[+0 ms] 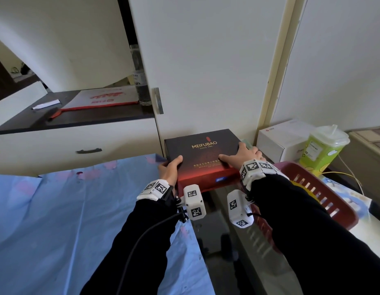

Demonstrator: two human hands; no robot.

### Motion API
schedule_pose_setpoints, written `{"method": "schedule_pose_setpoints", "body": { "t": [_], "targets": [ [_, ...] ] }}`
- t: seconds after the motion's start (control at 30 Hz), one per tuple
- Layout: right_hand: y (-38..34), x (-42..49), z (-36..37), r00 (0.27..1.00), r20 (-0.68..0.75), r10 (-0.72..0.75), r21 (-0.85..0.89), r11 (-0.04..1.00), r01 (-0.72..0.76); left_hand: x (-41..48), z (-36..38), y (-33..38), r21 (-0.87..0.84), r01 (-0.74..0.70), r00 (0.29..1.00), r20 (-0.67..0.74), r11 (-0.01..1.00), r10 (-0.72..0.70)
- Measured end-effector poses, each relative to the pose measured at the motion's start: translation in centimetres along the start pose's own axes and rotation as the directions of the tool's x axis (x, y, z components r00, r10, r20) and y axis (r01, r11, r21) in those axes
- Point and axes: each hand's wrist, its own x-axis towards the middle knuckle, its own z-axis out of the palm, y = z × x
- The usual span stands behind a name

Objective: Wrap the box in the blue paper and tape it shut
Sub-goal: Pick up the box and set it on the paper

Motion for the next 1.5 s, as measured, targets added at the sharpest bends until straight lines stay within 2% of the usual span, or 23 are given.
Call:
{"method": "schedule_pose_setpoints", "body": {
  "t": [0.17,0.33,0.5,0.7,0.97,1.3,1.5],
  "targets": [
    [-1.4,0.7,-0.5,0.996,-0.06,-0.065,0.014,0.998,0.066,-0.2,-0.5,1.6,-0.034,-0.009,1.0,0.018,0.999,0.01],
    [-1.8,1.2,-0.5,0.995,-0.055,-0.085,0.054,0.995,0.088,2.7,-1.2,1.4,-0.004,-0.025,0.999,0.023,1.0,0.025],
    [-2.3,1.4,0.0,0.991,-0.117,-0.063,0.143,0.987,0.079,2.4,-3.3,1.9,-0.033,0.034,0.998,0.047,0.999,-0.032],
    [-2.3,2.5,1.6,0.997,0.051,-0.059,0.294,0.955,0.042,1.1,-5.9,2.2,-0.003,0.018,1.0,0.007,1.0,-0.018],
    [-1.5,2.1,2.4,0.939,0.302,-0.162,0.505,0.863,-0.014,0.8,-8.0,2.0,-0.003,0.1,0.986,0.133,0.995,-0.099],
    [-1.0,2.2,1.9,0.941,0.278,-0.191,0.669,0.742,-0.046,0.9,-7.2,4.1,0.017,0.059,0.973,0.224,0.998,-0.062],
    [-1.4,3.0,2.2,0.929,0.327,-0.17,0.658,0.747,-0.095,1.8,-7.2,5.5,0.073,0.078,0.956,0.278,0.994,-0.095]
  ]
}}
